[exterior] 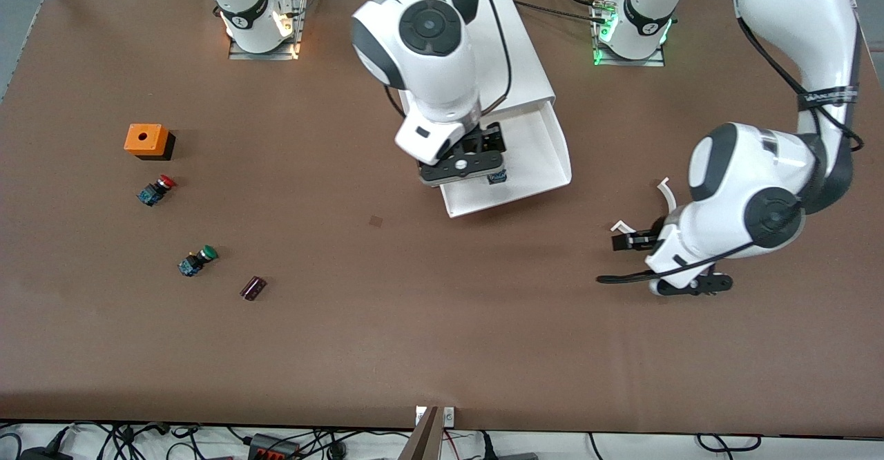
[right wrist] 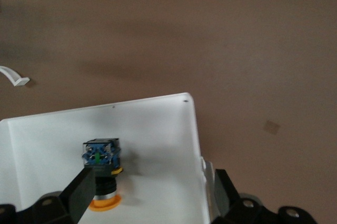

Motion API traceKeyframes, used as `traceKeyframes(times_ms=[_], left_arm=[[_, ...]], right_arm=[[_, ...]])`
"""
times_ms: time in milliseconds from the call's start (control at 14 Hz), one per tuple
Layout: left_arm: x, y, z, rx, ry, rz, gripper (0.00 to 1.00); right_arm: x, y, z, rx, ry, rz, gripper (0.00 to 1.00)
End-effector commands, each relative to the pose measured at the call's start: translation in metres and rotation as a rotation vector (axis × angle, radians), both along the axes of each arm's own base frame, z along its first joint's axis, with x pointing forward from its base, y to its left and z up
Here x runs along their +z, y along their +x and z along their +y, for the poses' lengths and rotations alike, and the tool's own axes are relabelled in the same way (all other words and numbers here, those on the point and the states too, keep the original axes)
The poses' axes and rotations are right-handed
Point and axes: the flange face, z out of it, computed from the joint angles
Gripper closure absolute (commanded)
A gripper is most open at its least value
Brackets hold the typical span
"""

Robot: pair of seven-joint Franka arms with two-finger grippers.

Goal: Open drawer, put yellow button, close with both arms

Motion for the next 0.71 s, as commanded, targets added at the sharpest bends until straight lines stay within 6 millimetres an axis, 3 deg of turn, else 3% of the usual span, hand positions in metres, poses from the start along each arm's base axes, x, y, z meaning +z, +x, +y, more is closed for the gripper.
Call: traceKeyframes(times_ms=[0,71,357,643], left_arm=[[0.009,-0.023,-0.058,0.066,0.047,-0.015,0.00],[0.008,-0.028,-0.071,0.062,0.049,-0.014,0.00],[0.012,-0.050,-0.135,0.050,-0.015,-0.040,0.00],[-0.005,-0.064,-0.166,0.085,-0.070,-0.109,0.00]], right_arm=[[0.023,0.026,-0.046,-0.075,-0.071,-0.038,0.00],[0.023,0.037,-0.061,-0.071,-0.092,-0.049,0.00],[0.004,0.099,-0.182,-0.038,-0.211,0.059,0.00],[0.007,0.137,-0.296,-0.061,-0.199,0.111,0.00]])
